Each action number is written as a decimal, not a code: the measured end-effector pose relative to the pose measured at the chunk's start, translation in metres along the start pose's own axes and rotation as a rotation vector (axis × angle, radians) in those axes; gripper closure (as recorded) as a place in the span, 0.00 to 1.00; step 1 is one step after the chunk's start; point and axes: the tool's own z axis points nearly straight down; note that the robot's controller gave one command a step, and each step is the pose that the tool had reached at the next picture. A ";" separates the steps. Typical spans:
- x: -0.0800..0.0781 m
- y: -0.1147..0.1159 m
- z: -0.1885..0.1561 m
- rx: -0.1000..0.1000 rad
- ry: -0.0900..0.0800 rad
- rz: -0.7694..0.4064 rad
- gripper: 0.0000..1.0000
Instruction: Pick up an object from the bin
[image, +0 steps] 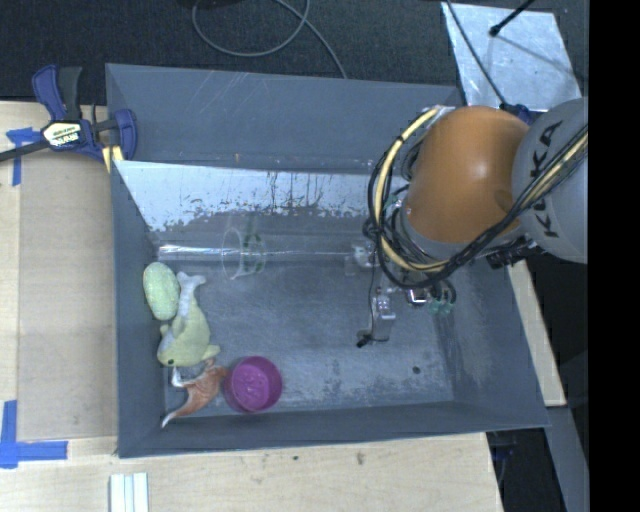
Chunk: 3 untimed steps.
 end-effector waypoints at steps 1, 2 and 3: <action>-0.002 0.000 -0.005 0.000 -0.009 0.000 0.00; 0.005 0.044 0.042 0.001 -0.012 -0.093 0.00; 0.048 0.080 0.059 0.000 -0.005 -0.166 0.00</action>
Offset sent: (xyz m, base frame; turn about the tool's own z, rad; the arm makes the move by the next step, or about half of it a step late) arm -0.0188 0.1166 -0.1188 -0.2412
